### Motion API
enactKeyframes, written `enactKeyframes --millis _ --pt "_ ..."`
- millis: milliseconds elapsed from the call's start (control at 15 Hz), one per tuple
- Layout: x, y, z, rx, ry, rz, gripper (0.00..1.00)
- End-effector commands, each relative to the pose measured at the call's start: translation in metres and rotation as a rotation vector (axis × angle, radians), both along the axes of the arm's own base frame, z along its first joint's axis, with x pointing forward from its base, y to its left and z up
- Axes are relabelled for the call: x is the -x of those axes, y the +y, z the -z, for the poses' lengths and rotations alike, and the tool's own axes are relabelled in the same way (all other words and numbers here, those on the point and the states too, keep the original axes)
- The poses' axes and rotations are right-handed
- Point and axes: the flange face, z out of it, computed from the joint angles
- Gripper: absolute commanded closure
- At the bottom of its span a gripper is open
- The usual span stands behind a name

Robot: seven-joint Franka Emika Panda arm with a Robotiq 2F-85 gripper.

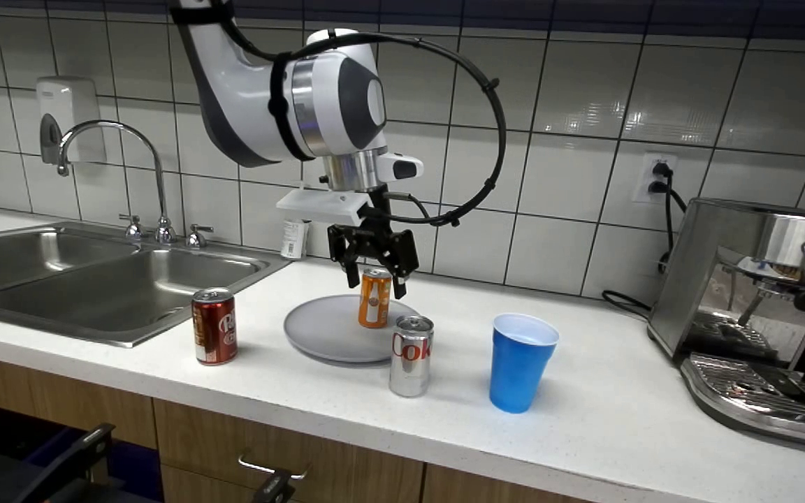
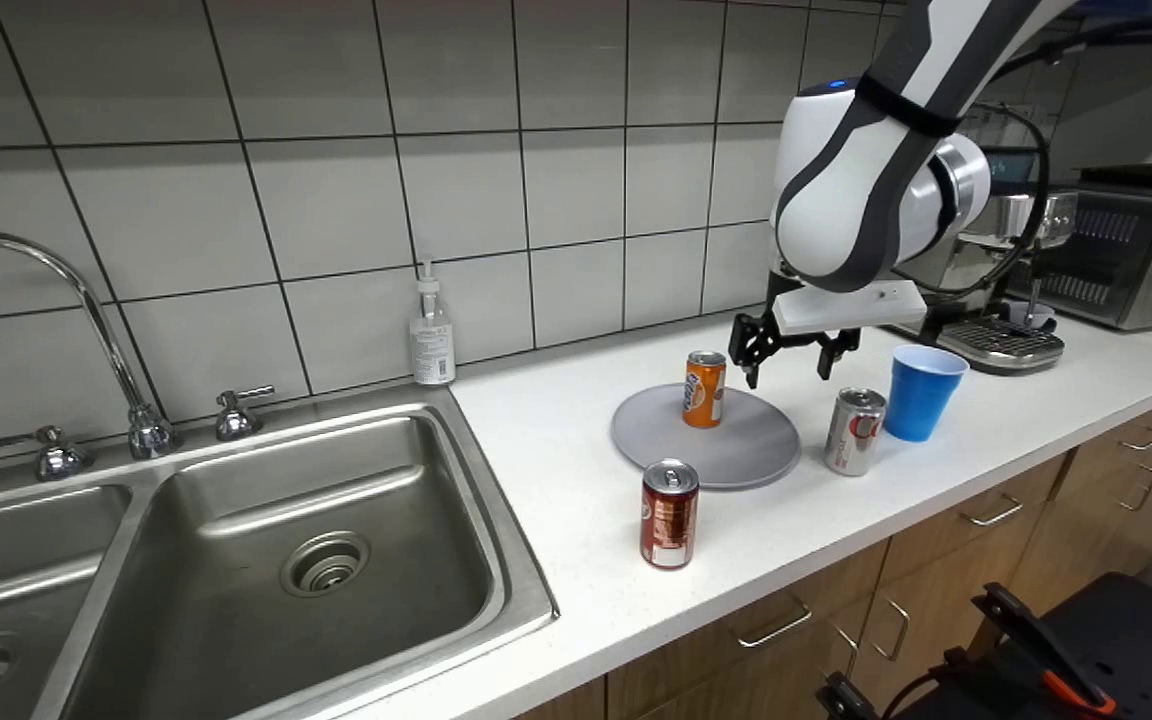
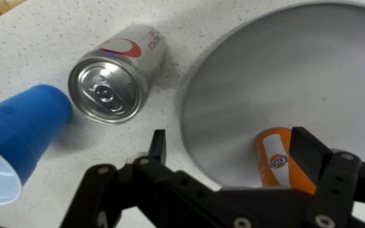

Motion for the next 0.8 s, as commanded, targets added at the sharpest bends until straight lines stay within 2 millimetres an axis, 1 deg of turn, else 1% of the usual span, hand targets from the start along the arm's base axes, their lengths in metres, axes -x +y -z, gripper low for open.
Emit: enactKeyframes --millis 0,133,400,467,733 --pt "-0.009 0.012 -0.003 -0.024 0.021 -0.057 0.0" --pt "-0.015 0.016 -0.002 -0.025 0.027 -0.075 0.0" --pt "-0.026 0.013 -0.003 0.003 0.028 -0.088 0.0" --pt "-0.017 0.016 -0.001 -0.016 0.01 -0.072 0.0" --pt "-0.022 0.014 0.0 -0.013 0.01 -0.074 0.0"
